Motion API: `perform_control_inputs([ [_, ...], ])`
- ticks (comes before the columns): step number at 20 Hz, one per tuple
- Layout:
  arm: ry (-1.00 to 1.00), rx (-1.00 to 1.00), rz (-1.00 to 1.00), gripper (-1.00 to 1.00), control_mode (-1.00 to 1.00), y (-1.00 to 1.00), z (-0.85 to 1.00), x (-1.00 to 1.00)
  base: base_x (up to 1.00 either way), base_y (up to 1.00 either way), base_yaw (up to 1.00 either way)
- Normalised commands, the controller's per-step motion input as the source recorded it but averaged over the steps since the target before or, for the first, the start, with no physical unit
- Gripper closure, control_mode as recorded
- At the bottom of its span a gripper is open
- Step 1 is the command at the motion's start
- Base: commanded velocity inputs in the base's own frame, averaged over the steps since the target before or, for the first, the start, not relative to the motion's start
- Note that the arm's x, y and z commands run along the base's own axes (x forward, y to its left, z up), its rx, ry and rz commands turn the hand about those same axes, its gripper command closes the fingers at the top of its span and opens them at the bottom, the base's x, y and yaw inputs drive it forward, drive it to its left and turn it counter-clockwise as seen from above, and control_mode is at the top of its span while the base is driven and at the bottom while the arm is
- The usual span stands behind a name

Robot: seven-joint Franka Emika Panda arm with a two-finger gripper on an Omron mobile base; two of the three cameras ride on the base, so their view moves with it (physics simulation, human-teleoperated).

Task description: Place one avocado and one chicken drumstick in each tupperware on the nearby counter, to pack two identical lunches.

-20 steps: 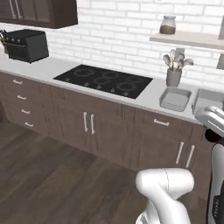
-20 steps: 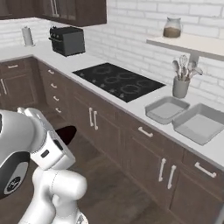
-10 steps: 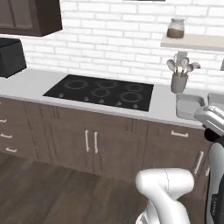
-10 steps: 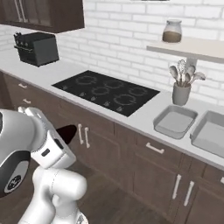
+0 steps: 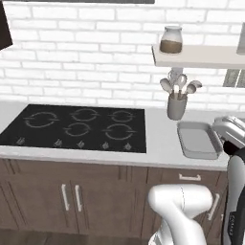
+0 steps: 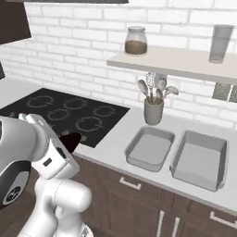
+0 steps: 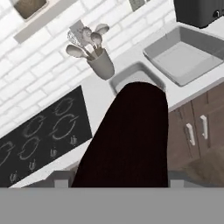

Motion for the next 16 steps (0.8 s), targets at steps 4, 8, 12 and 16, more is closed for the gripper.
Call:
perform_control_inputs([
  [4,0.00,0.00,0.00,1.00,1.00,0.00,0.00,0.00,0.78,-0.55,-0.28],
  [8,0.04,0.00,-0.04,1.00,-1.00,-0.10,-0.20,0.04,0.32,-0.37,-0.18],
  [12,0.41,0.00,-0.11,1.00,-1.00,-0.22,-0.90,0.53,0.00,0.00,0.00],
  [16,0.42,0.03,-0.01,1.00,-1.00,-0.36,-0.58,0.89,0.00,0.00,0.00],
])
